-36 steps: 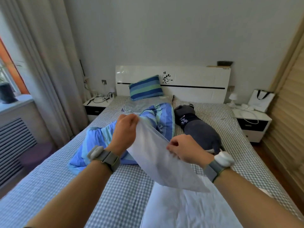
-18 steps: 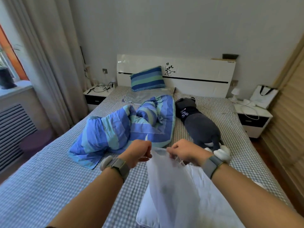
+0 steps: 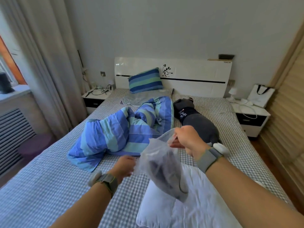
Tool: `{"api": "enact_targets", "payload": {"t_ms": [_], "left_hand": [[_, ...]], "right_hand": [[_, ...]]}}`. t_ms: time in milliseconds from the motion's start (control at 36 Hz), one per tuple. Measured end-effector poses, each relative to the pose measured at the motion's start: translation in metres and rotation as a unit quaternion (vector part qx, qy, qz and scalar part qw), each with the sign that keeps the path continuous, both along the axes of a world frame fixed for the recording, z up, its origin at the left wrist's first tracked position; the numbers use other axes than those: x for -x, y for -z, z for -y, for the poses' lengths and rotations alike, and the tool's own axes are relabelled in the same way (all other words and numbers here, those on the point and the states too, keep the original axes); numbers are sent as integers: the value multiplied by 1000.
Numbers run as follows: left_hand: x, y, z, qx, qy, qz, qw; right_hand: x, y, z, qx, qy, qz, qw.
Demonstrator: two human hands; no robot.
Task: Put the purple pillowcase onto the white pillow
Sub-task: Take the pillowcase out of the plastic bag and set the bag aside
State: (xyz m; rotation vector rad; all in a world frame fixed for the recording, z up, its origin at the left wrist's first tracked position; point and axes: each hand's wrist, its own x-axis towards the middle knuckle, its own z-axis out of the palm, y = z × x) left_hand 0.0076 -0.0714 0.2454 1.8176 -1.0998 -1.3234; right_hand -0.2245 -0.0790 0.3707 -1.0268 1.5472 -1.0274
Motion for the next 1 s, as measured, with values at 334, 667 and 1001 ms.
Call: {"api": "enact_targets", "payload": {"t_ms": [334, 667, 1001], "left_hand": [[49, 3, -23, -80, 256, 22, 963], [93, -57, 8, 106, -9, -167, 980], [126, -120, 42, -14, 2, -373, 928]], "right_hand": [[-10, -84, 46, 92, 107, 105, 984], [43, -114, 49, 205, -52, 56, 976], [105, 59, -55, -13, -344, -135, 929]]}}
